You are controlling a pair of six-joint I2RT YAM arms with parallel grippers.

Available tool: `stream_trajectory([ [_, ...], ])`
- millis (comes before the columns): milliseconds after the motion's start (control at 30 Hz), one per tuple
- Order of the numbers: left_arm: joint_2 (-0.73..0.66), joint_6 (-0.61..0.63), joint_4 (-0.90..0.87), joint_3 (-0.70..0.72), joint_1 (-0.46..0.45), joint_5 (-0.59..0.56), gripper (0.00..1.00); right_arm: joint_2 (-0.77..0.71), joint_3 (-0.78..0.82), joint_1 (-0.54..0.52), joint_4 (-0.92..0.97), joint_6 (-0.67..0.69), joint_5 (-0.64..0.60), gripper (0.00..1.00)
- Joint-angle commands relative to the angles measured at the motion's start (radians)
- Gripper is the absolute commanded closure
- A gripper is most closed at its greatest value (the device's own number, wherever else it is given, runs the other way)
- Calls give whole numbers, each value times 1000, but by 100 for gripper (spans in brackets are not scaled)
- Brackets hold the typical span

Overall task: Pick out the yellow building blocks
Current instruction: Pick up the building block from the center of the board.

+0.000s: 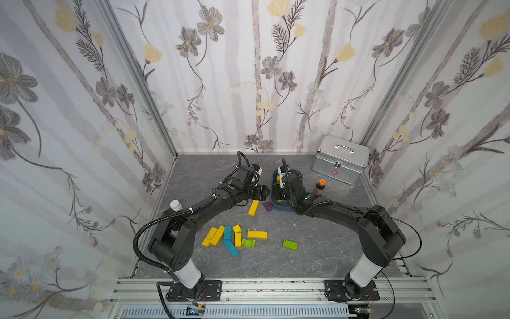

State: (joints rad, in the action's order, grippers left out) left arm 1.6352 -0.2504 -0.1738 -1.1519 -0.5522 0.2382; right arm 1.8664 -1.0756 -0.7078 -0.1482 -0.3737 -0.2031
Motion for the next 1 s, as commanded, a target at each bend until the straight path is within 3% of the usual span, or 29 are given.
stream_trajectory([
  [0,-29,-28,67,24,13,-32,28,-2,2,0,-15,-9,6,60],
  [267,-61,-47,116,69,58,-85,27,-2,6,-5,-19,-24,23,60],
  [533,-51,-47,114,63,106,-65,27,-10,8,-35,8,-27,35,61],
  [967,19,3,68,30,132,-87,27,-43,33,-126,61,-44,57,62],
])
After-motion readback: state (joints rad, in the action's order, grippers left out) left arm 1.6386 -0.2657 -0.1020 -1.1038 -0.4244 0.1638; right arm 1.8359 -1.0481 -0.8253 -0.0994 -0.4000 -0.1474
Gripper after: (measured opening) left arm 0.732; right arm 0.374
